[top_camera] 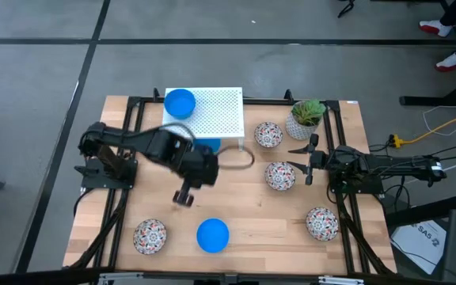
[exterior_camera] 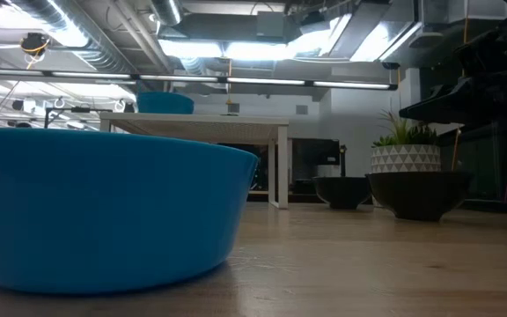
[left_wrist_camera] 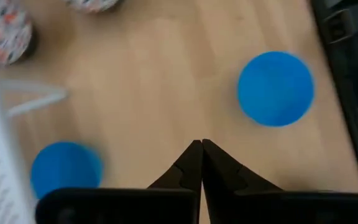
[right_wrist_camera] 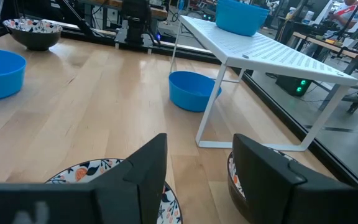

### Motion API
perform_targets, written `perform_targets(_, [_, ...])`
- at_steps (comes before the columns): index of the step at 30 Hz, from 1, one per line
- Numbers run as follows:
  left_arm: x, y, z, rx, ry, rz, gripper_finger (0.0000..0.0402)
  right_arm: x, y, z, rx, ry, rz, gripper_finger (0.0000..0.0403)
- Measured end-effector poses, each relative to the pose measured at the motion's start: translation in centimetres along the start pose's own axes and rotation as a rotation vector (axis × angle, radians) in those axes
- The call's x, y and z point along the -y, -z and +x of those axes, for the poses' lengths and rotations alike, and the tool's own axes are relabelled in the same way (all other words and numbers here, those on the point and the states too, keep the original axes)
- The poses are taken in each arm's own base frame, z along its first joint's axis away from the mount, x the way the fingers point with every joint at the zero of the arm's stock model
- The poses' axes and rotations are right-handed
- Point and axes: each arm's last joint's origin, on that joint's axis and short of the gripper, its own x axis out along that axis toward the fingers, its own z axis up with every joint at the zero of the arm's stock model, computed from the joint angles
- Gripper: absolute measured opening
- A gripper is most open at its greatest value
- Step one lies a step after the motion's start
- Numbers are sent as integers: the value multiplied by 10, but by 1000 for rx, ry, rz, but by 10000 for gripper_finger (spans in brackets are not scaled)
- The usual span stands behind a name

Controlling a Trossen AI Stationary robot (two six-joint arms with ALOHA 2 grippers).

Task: Pick & Place Mini bowls
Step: Stack the blue bowl on the blue bowls on the shelf

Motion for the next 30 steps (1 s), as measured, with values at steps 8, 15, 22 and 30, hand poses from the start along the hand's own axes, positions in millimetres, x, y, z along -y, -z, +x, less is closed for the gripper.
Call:
perform_targets(8, [57, -6, 9, 13, 71, 90, 3, 0, 0, 0, 0, 0, 0, 182])
perform_targets(15, [96, -18, 56, -75, 95, 168, 32, 0, 0, 0, 0, 0, 0, 182])
perform_targets(22, [111, -22, 100, -205, 224, 180, 78, 0, 0, 0, 0, 0, 0, 182])
perform_targets(30, [123, -31, 112, -123, 288, 229, 117, 0, 0, 0, 0, 0, 0, 182])
